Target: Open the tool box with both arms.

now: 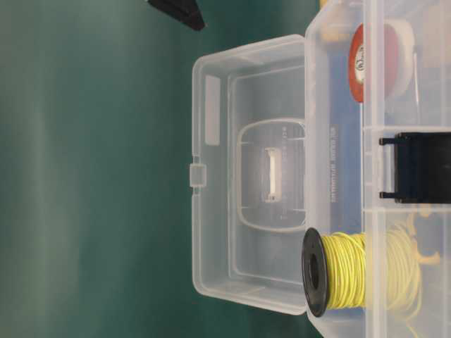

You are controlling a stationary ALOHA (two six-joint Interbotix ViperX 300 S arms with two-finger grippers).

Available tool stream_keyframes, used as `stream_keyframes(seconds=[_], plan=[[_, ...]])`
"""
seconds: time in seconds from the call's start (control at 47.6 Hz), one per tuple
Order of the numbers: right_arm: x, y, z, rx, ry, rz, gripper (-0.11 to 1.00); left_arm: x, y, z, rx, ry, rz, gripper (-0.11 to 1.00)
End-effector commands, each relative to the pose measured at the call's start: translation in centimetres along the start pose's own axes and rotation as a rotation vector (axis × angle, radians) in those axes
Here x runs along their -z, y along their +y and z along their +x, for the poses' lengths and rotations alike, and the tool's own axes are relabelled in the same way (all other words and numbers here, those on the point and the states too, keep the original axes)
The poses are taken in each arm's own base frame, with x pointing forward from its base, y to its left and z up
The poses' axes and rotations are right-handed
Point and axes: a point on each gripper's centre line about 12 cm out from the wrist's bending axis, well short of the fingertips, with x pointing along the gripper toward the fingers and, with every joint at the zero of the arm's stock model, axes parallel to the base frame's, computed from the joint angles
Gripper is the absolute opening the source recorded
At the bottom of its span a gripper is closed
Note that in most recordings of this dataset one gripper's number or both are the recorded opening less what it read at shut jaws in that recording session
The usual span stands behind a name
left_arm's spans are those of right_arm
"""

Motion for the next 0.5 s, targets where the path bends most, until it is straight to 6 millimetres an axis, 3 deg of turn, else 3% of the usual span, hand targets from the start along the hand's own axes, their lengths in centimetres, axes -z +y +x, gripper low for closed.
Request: stream_keyframes(seconds=[0.0,0.315,0.483], plan=[[-0.6,-0.1,-0.7,0.004,-0.031,0.007,0.84,-0.7,0.3,-0.8,-0.012,-0.038,-0.003,0.90],[-0.6,0.3,-0.5,-0.012,-0.029,0.012,0.84,-0.8,-0.6,-0.9,0.018,-0.047,-0.018,0.90],[-0.3,3.0,-0.6,-0.094,-0.017,-0.025,0.84,-0.9,-3.1,-1.4,0.108,-0.051,0.009,0.90]])
